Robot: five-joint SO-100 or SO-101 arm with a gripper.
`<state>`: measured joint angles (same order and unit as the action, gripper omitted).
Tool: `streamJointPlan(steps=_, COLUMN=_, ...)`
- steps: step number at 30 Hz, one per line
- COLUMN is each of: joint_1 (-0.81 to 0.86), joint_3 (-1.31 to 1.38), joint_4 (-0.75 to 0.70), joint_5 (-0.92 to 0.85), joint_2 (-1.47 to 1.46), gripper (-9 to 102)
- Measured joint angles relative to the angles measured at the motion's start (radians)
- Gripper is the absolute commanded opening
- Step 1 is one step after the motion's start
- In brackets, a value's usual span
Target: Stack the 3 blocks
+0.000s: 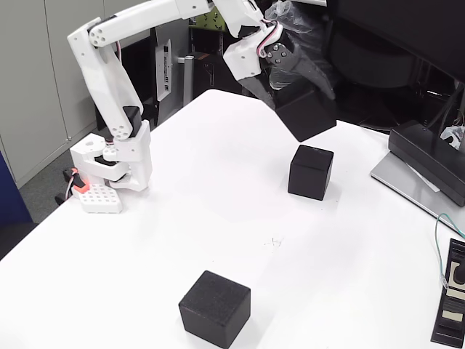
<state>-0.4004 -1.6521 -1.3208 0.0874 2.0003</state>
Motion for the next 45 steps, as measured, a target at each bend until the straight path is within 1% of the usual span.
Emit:
streamJointPlan(steps=6, joint_1=-0.087, joint_3=0.034, joint_4=0.000, joint_5=0.071, joint_2=-0.101, gripper=11)
streamJointPlan(steps=13, joint_1=-0.097, joint_3=0.084, joint_4=0.000, joint_5=0.087, joint_2=-0.232, gripper=11)
streamJointPlan(steps=23, joint_1=-0.103, joint_3=0.091, joint_4=0.000, joint_5=0.095, joint_2=-0.339, gripper=11)
streamJointPlan(steps=33, joint_1=-0.098, joint_3=0.091, joint_4=0.000, joint_5=0.095, joint_2=-0.367, gripper=25)
streamJointPlan(steps=45, joint_1=-0.098, joint_3=0.091, joint_4=0.000, joint_5=0.095, joint_2=-0.367, gripper=32)
